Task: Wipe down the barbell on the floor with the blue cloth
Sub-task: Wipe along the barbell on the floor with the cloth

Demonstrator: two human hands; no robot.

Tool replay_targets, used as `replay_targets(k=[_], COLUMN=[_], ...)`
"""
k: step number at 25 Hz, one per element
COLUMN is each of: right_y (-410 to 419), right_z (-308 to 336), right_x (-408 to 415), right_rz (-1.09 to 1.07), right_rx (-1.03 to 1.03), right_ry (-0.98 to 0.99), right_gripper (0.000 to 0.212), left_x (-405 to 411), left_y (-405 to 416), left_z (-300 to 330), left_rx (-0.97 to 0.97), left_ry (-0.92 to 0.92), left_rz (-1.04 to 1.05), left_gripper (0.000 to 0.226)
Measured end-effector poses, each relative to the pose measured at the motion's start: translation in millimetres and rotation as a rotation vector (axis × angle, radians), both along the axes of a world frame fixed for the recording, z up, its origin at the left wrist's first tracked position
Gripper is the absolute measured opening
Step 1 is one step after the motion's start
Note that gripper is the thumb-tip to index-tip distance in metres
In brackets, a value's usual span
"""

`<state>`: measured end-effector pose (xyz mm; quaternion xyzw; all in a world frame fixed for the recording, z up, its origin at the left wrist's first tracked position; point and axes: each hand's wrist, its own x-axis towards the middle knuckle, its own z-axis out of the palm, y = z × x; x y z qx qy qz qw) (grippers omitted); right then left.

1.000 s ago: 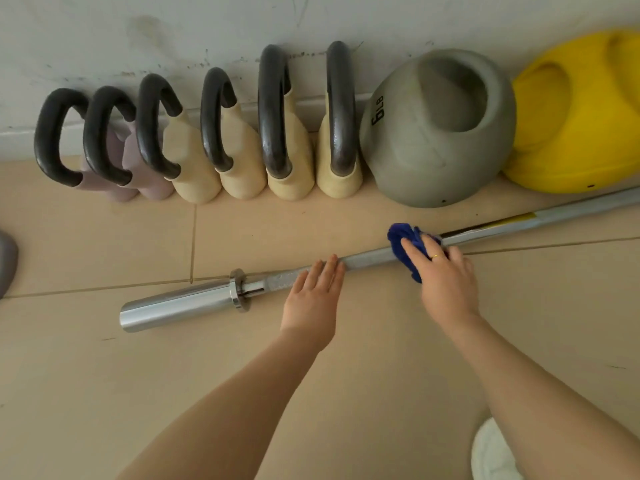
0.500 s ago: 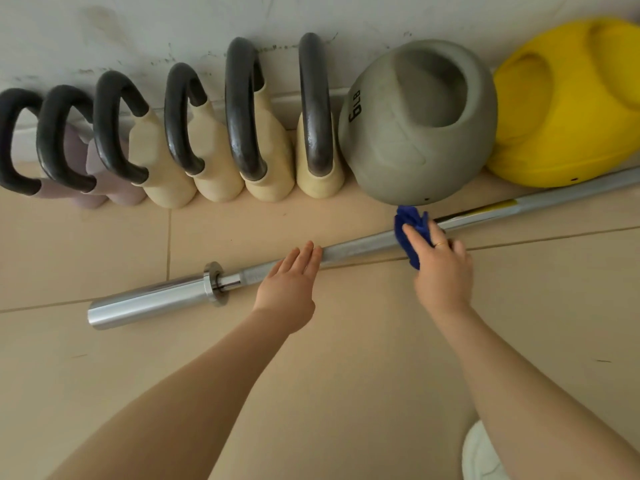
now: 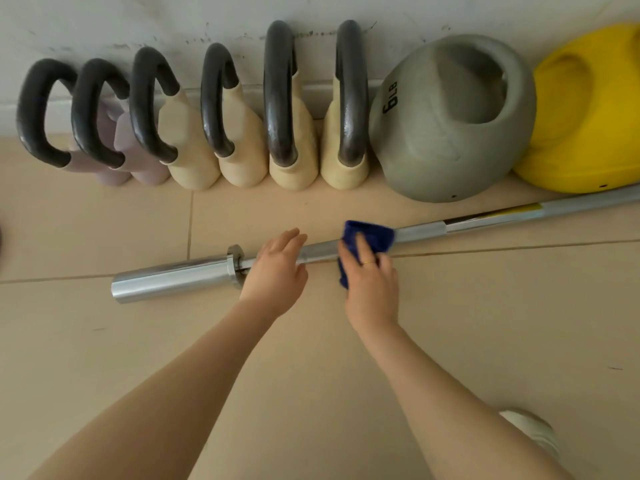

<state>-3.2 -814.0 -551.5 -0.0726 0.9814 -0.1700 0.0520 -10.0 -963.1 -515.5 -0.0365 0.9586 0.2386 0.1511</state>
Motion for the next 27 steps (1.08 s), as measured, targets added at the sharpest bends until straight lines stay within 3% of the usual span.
replay_targets(k=[2,3,6,8,11,14,15,18,19,21,24,25,27], right_y=[-11,-7,-11,-45,-93,-82,-70,-65,-78,-107,-114,-106,-93], right_z=[0,1,-4,0,1,2,0,6,8,12,9,8,5], right_x=[1,-3,-8,2,23,12,4,-5,-3,8,1,-9,-24], right_rz=[0.252,0.262,-0.109,-0.17,0.112,0.353,0.325,-0.069,-0.073,0.151,0.42,0.442,0.266], right_rx=[0.009,0.02,0.028,-0.025,-0.087,-0.028,0.015,0.045,0.031,0.009,0.033,0.094,0.178], right_ry=[0.011,-0.012,-0.007,-0.032,-0.036,0.021,0.05,-0.031,-0.06,-0.074,0.102,0.121,0.063], right_gripper=[0.065,0.067,0.069,0.065,0.061,0.06,0.062,0.066,0.064,0.059,0.047,0.037,0.022], left_x=[15,23,44,46,40,37,36,24,20,13,19,22,29], left_y=[-25,-38,-71,-81,-81,-80,-81,-83,-83,-87,-91,-92,-90], left_z=[-1,-3,-10,-11,-10,-13,-14,-16,-15,-12,-7,-8,-12], left_rx=[-0.17,-0.252,-0.371,-0.346,-0.287,-0.281,-0.249,-0.107,-0.09,-0.084,-0.175,-0.168,-0.133], left_ry=[0.004,-0.013,0.007,0.054,0.066,0.097,0.099,0.007,-0.031,-0.078,-0.015,0.015,0.049], left_rz=[-0.016,-0.015,0.016,0.05,0.031,-0.009,0.019,0.098,0.103,0.079,-0.001,-0.003,-0.001], left_gripper=[0.061,0.065,0.07,0.066,0.066,0.067,0.063,0.052,0.052,0.052,0.043,0.045,0.054])
